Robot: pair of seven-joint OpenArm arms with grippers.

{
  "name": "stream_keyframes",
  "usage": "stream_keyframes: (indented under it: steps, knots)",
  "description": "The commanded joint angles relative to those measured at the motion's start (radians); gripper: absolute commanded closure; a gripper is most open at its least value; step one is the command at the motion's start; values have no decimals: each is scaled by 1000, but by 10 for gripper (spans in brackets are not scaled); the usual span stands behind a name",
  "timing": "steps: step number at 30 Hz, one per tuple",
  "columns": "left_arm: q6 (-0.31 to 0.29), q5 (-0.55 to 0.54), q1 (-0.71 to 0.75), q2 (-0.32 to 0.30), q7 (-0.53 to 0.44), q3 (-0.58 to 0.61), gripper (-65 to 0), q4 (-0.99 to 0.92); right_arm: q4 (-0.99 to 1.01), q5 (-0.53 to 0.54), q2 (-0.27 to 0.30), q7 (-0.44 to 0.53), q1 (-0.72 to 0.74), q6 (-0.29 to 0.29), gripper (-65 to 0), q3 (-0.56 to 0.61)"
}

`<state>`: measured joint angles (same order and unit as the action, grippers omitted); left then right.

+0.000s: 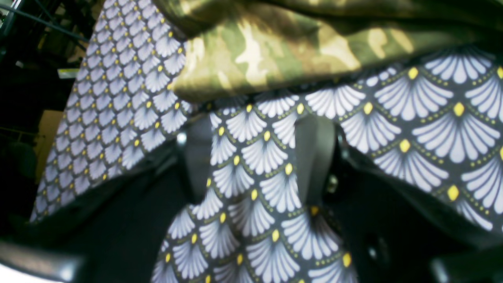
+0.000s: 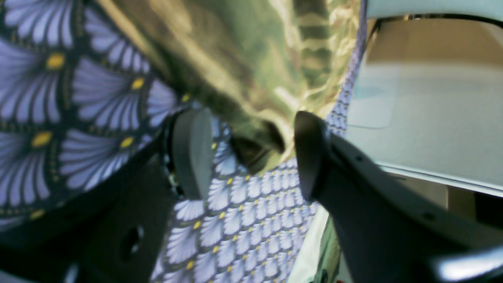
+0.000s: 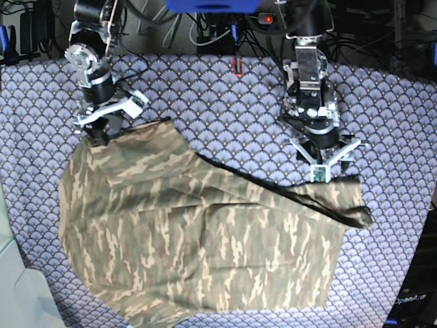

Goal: Fold the T-shirt properly
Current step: 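Lower the right gripper and grasp the camouflage shirt's edge, then pull the grasped edge away from the left gripper to spread the shirt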

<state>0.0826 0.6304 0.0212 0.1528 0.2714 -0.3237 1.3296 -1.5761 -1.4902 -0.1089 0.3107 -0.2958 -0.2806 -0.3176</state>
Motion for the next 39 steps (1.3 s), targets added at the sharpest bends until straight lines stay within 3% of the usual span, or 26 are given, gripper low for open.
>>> stream_keyframes:
  steps: [1, 8, 19, 23, 26, 30, 34, 39]
  knots:
    - [12, 6, -17, 4, -22, 4, -330, 20, 0, 7, 13, 12, 16, 24, -344, 4]
    - [12, 6, -14, 4, -22, -1, -330, 21, 46, 7, 25, 17, 66, 24, -344, 2]
    - [12, 6, -16, 4, -22, -2, -330, 21, 113, 7, 94, 21, 117, 24, -333, 4]
    - [12, 6, -16, 4, -22, 1, -330, 21, 115, 7, 102, 21, 117, 14, -240, 2]
    - [12, 6, -14, 4, -22, 4, -330, 21, 115, 7, 102, 12, 119, -35, -134, -4]
    - [12, 6, -11, 4, -22, 4, -330, 21, 107, 7, 102, -15, 119, -35, -28, -5]
    - [12, 6, -10, 4, -25, 4, -330, 21, 49, 7, 102, -31, 102, -35, -1, -22]
    - [12, 6, -10, 4, -25, 4, -330, 21, -82, 7, 120, 54, 22, -38, 0, -64]
